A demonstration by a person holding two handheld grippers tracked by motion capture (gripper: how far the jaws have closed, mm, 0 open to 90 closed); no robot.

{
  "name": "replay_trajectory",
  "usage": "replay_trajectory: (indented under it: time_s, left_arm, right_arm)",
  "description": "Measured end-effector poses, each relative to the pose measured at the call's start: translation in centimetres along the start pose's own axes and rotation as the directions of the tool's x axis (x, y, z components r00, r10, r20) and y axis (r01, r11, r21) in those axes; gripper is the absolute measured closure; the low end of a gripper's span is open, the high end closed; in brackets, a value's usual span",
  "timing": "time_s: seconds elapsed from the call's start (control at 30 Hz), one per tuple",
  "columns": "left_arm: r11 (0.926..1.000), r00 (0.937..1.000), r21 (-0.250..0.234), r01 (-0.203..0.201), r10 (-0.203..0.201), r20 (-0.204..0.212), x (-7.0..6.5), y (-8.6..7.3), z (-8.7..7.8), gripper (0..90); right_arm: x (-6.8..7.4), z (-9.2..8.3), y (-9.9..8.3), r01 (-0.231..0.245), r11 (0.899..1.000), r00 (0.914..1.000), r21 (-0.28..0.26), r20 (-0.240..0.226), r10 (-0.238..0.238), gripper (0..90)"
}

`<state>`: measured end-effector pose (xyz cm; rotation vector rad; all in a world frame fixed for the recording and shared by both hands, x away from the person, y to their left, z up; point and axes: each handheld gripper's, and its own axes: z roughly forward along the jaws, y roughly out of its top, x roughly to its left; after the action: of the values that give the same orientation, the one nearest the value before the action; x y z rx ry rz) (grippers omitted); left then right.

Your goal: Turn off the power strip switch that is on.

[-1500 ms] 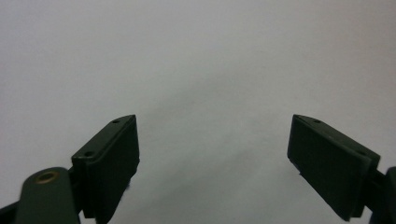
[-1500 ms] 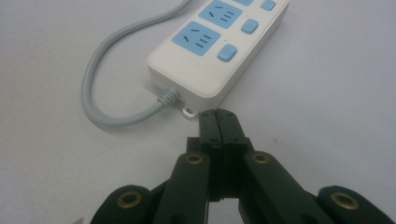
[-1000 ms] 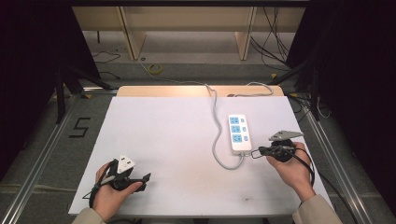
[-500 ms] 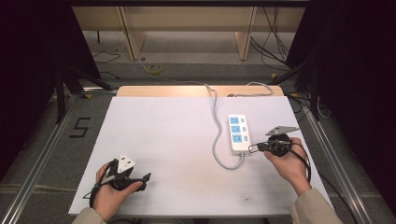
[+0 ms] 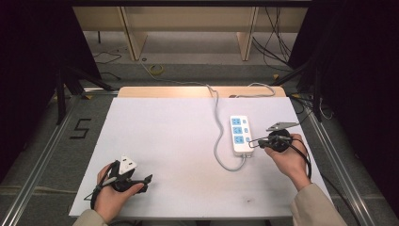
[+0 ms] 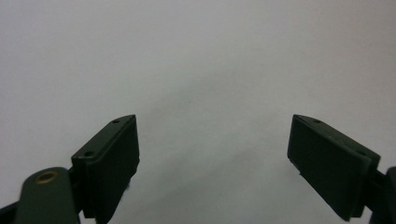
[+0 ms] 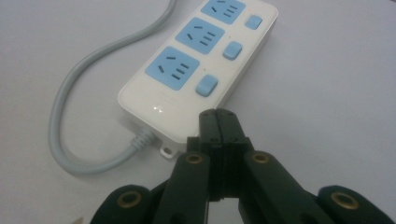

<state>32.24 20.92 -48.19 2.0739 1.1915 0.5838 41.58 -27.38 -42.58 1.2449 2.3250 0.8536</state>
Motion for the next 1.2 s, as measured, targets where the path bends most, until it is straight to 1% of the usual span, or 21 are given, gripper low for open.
replay_trajectory:
  time_s: [0.07, 0.27, 0.4, 0.43, 0.7, 0.8, 0.93, 0.97, 1.1, 1.2]
  left_arm:
    - [1.0000, 1.0000, -0.001, 0.005, -0.005, -0.003, 0.0, 0.0, 0.0, 16.5]
    - [1.0000, 1.0000, -0.003, -0.001, 0.001, -0.001, 0.0, 0.0, 0.0, 16.4]
    - [0.9999, 0.9999, 0.000, 0.011, -0.011, 0.003, 0.0, 0.0, 0.2, 16.5]
    - [1.0000, 1.0000, -0.001, 0.005, -0.005, 0.002, 0.0, 0.0, 0.1, 16.5]
    - [1.0000, 1.0000, -0.005, 0.006, -0.006, 0.000, 0.0, 0.0, 0.1, 16.5]
    - [1.0000, 1.0000, -0.003, 0.005, -0.005, 0.001, 0.0, 0.0, 0.0, 16.5]
    - [1.0000, 1.0000, -0.003, 0.005, -0.005, 0.002, 0.0, 0.0, 0.1, 16.5]
    - [1.0000, 1.0000, -0.001, -0.001, 0.001, 0.003, -0.1, 0.0, 0.1, 16.4]
    - [1.0000, 1.0000, -0.001, 0.000, 0.000, 0.004, -0.1, 0.0, 0.1, 16.5]
    - [1.0000, 1.0000, -0.001, -0.001, 0.001, 0.003, -0.1, 0.0, 0.1, 16.5]
  right_arm:
    - [0.0, 0.1, 0.1, -0.004, 1.000, 1.0000, -0.004, 0.002, 0.004, 90.0]
    - [0.0, 0.4, 0.4, -0.005, 1.000, 1.0000, 0.005, 0.003, 0.005, 90.0]
    - [-0.2, 0.4, 0.8, -0.003, 1.000, 1.0000, 0.010, 0.004, 0.003, 90.0]
    - [-0.2, 0.4, 1.0, -0.006, 1.000, 1.0000, 0.011, 0.004, 0.006, 90.0]
    - [-0.4, 0.8, 1.9, -0.014, 1.000, 0.9999, 0.013, -0.004, 0.014, 90.0]
    - [-0.5, 1.0, 1.9, -0.026, 1.000, 0.9997, 0.013, -0.005, 0.026, 90.0]
    - [-0.5, 1.4, 2.0, -0.025, 0.999, 0.9997, 0.023, -0.005, 0.026, 90.0]
    - [-0.5, 1.4, 2.1, -0.026, 0.999, 0.9996, 0.023, -0.006, 0.026, 90.0]
    - [-0.6, 1.5, 2.5, -0.018, 0.999, 0.9998, 0.028, 0.001, 0.018, 90.0]
    - [-0.6, 1.6, 2.7, -0.022, 0.999, 0.9998, 0.030, 0.002, 0.022, 90.0]
